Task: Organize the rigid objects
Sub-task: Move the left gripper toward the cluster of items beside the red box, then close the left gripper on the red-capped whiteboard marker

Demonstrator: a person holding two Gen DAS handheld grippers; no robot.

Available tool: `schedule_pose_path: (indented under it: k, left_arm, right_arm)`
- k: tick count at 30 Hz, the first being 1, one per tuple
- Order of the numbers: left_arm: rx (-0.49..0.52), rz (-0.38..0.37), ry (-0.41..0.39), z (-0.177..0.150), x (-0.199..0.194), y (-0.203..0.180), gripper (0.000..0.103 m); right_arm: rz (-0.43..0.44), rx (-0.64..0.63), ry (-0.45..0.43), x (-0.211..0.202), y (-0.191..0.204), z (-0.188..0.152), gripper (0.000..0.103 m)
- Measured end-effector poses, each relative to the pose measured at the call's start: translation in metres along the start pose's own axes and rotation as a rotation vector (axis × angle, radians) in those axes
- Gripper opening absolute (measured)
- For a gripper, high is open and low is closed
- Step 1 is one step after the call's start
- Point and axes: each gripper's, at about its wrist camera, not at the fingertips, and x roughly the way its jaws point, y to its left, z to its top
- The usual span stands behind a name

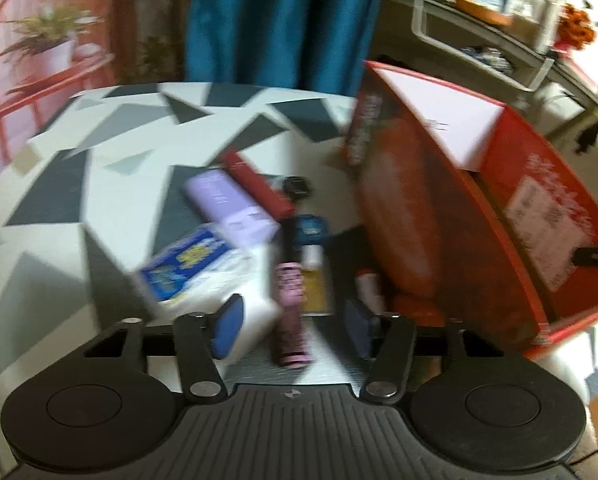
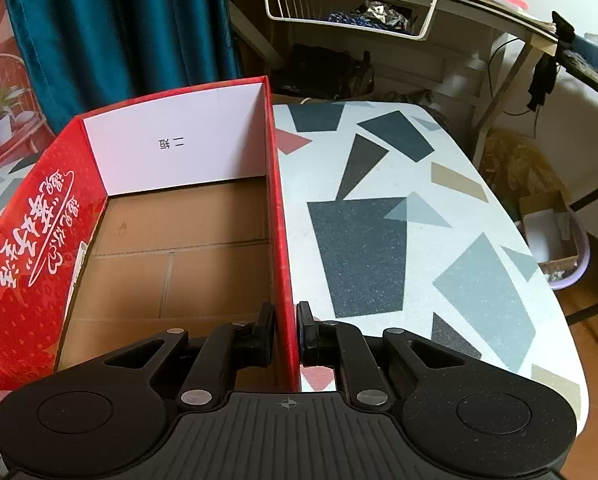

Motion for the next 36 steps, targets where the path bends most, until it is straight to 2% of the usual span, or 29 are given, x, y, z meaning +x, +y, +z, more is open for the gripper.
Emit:
schedule_pose_path:
  k: [4, 7, 11, 15, 18, 21, 24, 30, 36]
  left_arm:
    - [0.004, -0.128, 0.047, -0.001, 0.015, -0.011, 0.033]
    - [-0.013, -0.183, 0.107, -0.006, 0.028, -0.014, 0.021]
    - [-0.035, -0.199, 0.145, -0.011, 0.043, -0.012, 0.021]
    - [0.006, -0.165, 0.152, -0.011, 0.052, -0.018, 0.02]
    - [0.062, -0.096, 0.13, -0.008, 0.053, -0.024, 0.018]
    - [0.075, -0.041, 0.118, -0.007, 0.05, -0.021, 0.016]
    - [0.058, -0.045, 0.119, -0.006, 0.05, -0.015, 0.016]
    - [0.138, -0.004, 0.115, -0.006, 0.05, -0.025, 0.017]
    - [0.174, -0.003, 0.119, -0.006, 0.05, -0.026, 0.016]
  right_arm:
    - [0.0, -0.003, -0.001, -0.001, 0.002, 0.0, 0.01]
    - [0.001, -0.003, -0.001, -0.001, 0.002, 0.0, 0.01]
    - [-0.002, -0.009, -0.002, -0.001, 0.003, 0.0, 0.01]
    - [-0.001, -0.01, -0.002, -0.001, 0.003, 0.0, 0.01]
    - [-0.001, -0.01, -0.001, -0.001, 0.004, 0.0, 0.01]
    - [-0.003, -0.014, -0.003, -0.001, 0.004, 0.0, 0.01]
    - [-0.006, -0.018, -0.005, -0.001, 0.004, -0.001, 0.01]
    - [-0.001, -0.01, -0.003, -0.001, 0.002, 0.0, 0.01]
    - [0.001, -0.002, -0.005, -0.001, 0.001, -0.001, 0.011]
